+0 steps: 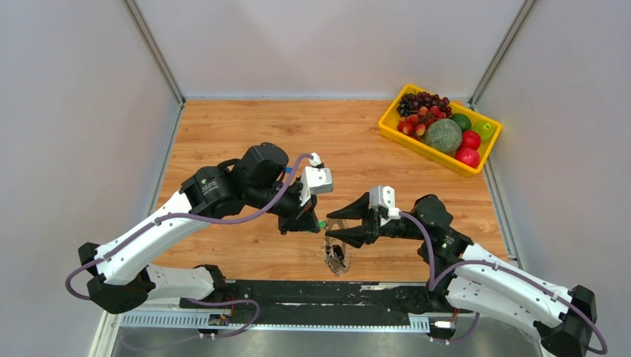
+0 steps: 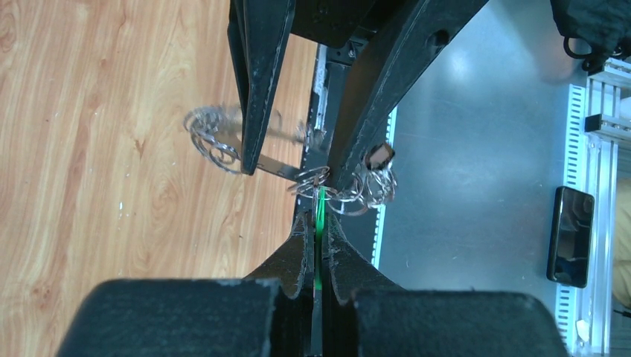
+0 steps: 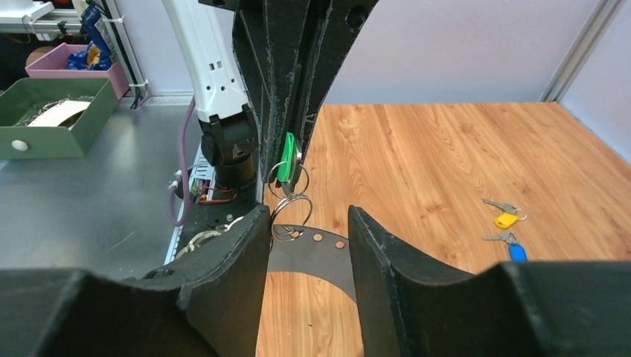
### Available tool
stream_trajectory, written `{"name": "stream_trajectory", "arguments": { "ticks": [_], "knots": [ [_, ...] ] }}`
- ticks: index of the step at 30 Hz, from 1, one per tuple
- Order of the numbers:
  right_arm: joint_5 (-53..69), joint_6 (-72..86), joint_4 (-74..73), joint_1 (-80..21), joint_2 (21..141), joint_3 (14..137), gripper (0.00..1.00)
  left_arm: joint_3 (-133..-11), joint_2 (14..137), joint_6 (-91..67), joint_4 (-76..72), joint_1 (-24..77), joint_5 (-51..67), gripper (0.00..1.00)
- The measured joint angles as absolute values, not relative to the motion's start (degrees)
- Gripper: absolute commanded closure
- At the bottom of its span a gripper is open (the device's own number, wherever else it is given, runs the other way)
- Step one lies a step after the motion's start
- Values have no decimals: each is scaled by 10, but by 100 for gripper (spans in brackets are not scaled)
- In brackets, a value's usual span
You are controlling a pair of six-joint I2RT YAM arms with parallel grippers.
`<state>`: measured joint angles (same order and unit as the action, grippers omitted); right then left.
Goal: Remove the keys from the keyring
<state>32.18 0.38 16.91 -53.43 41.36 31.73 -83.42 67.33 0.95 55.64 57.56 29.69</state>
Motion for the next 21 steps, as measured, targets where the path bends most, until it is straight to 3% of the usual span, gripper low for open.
{"name": "stream_trajectory", "arguments": {
  "ticks": [6,16,21],
  "knots": [
    [333,-4,165,-535,422,319,98,-834,673,10,556,576,297,100],
    [325,-4,163,-535,409,318,100,-834,672,10,555,576,296,100],
    [286,24,209,-535,342,265,100,-834,670,10,553,576,294,100]
  ]
}}
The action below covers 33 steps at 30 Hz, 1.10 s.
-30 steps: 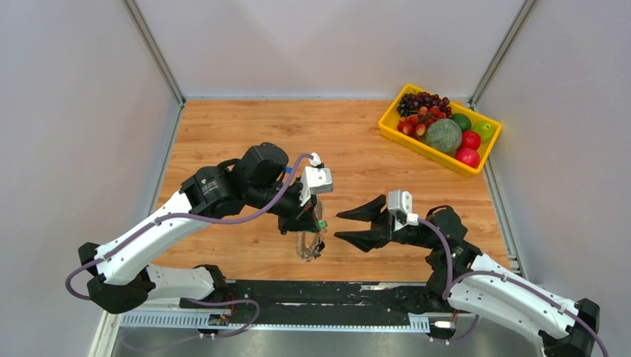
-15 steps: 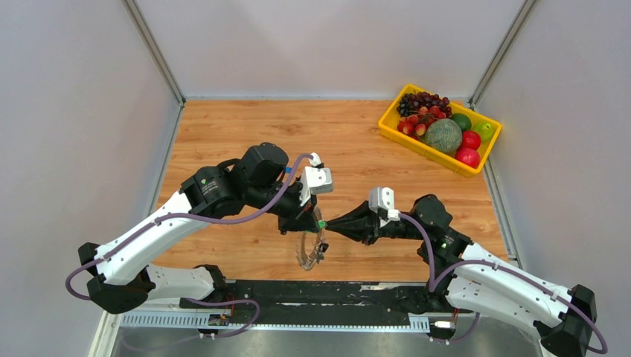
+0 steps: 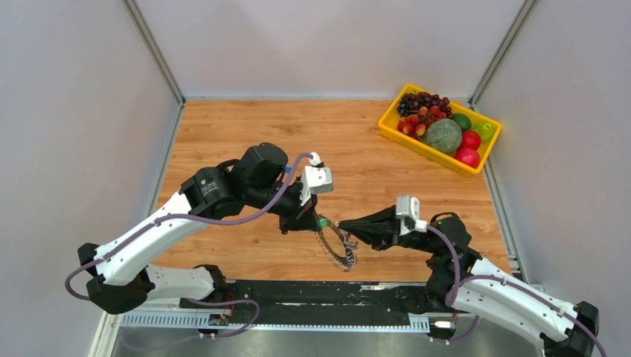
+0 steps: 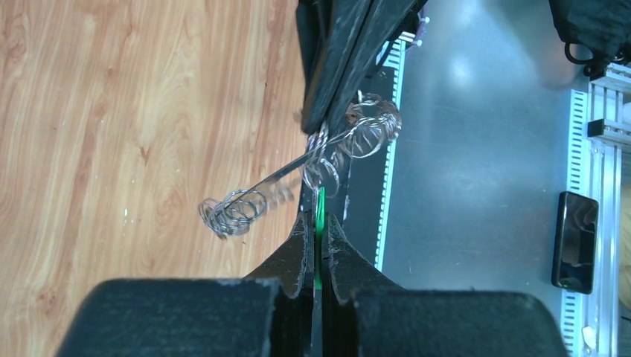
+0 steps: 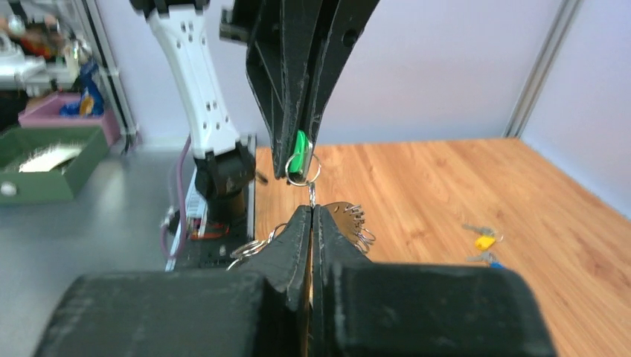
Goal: Remove the keys from the keyring
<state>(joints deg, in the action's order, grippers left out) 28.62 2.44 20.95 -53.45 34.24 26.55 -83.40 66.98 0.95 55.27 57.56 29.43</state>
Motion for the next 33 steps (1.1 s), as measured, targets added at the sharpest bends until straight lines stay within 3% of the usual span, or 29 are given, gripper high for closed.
{"name": "stream_trajectory", "arguments": {
  "ticks": [5,11,16,22,28,33],
  "knots": [
    [239,84,337,-535,260,166,100,-818,673,8,531,577,299,100],
    [215,98,362,-535,261,163,100,-806,681,2,533,575,307,100],
    [217,87,317,-535,281,195,67,-803,692,-2,531,575,310,100],
    [243,52,224,-535,317,264,47,-803,692,-2,531,575,310,100],
    [281,44,185,-535,341,267,45,-803,692,-1,535,575,308,100],
    [301,46,161,-535,356,267,50,-806,692,-1,543,575,301,100]
  ]
}}
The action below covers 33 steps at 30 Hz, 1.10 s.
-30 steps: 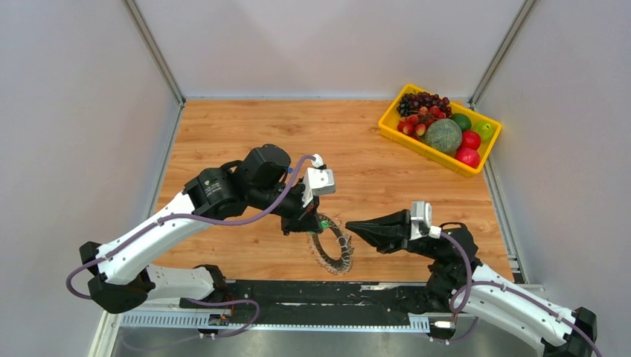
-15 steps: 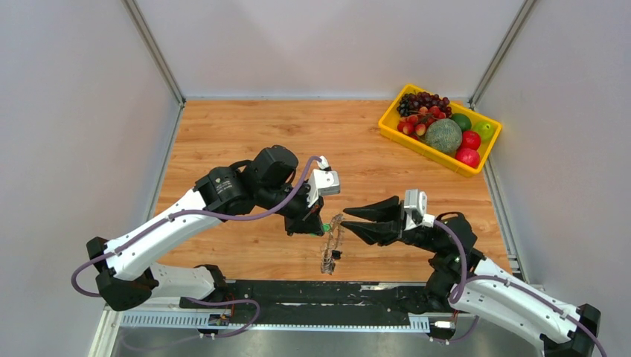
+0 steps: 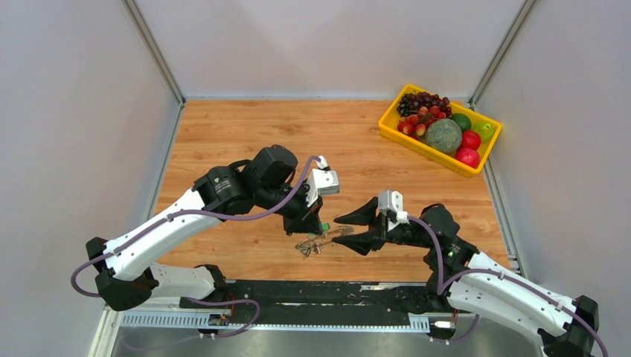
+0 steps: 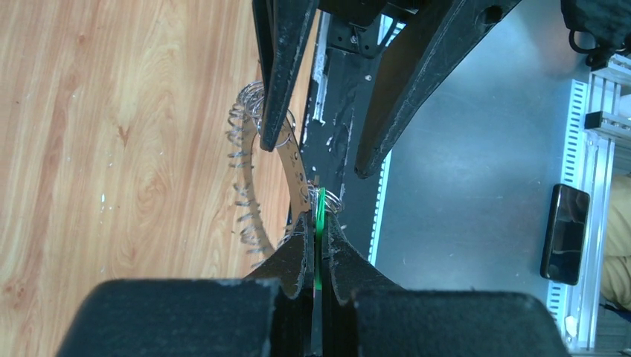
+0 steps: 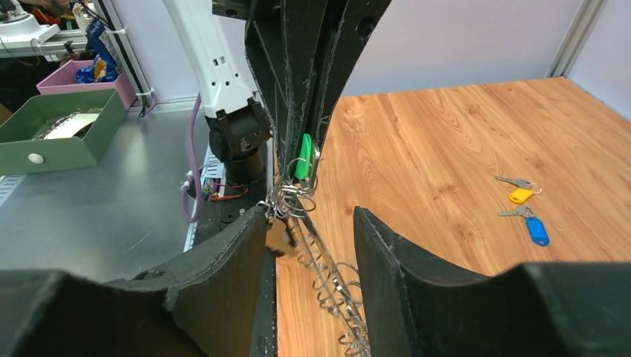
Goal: Remove the keys from the keyring
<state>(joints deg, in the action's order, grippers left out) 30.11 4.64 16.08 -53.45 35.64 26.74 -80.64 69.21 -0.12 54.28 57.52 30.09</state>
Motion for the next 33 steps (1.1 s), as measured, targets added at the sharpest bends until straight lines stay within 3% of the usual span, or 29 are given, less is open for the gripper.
{"name": "stream_trajectory", "arguments": {
  "ticks": [6,12,33],
  "knots": [
    [306,48,156,-535,353,267,56,-815,690,-1,545,575,296,100],
    [308,48,150,-535,344,267,51,-818,688,-1,547,575,295,100],
    [330,47,155,-545,409,299,56,-822,688,-1,553,575,293,100]
  ]
}}
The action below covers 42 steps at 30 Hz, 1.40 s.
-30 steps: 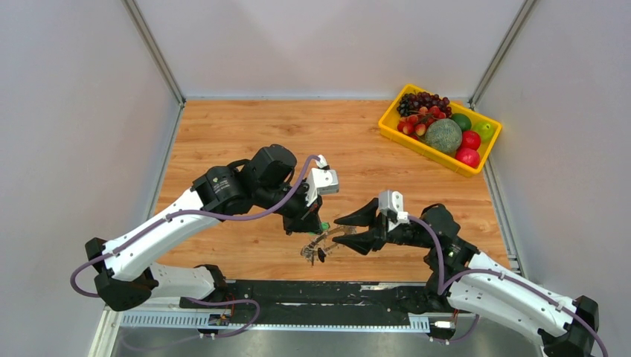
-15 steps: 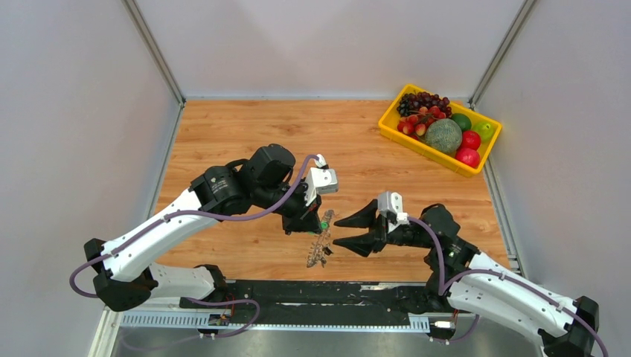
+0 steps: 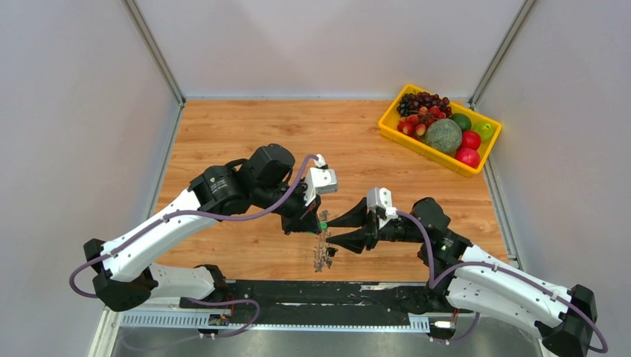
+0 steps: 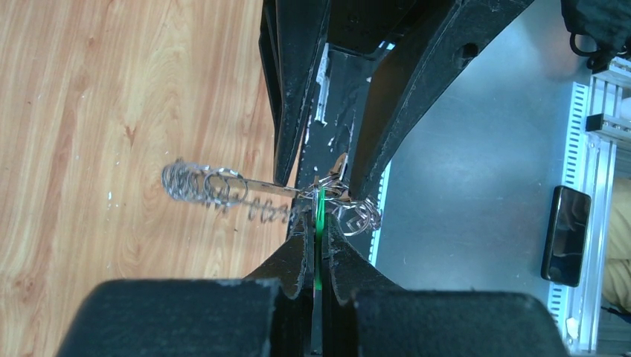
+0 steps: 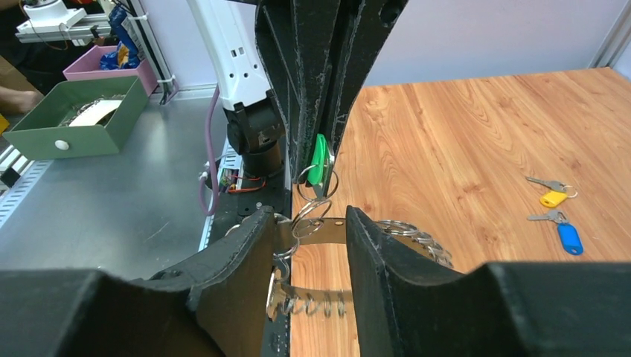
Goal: Remove the keys from the keyring
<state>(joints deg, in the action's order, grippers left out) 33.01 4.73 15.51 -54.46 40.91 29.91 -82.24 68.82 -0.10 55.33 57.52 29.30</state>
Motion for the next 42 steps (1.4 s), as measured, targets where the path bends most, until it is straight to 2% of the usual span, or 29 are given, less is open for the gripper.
{"name": "stream_trajectory", "arguments": {
  "ticks": [3,9,18,24,31,35,42],
  "knots": [
    [331,48,157,-548,418,303,59,-822,688,-1,555,575,293,100],
    [328,44,162,-554,435,314,99,-822,688,-1,555,575,295,100],
    [288,40,152,-554,392,305,100,-822,681,-1,553,575,294,100],
    [240,74,272,-554,275,205,100,-808,671,-1,536,575,303,100],
    [204,87,296,-554,298,199,100,-773,676,-14,512,575,303,100],
    [135,72,222,-554,287,214,100,-757,684,-49,498,562,221,100],
    [5,54,121,-554,196,214,100,-714,728,-139,443,458,34,100]
  ]
}}
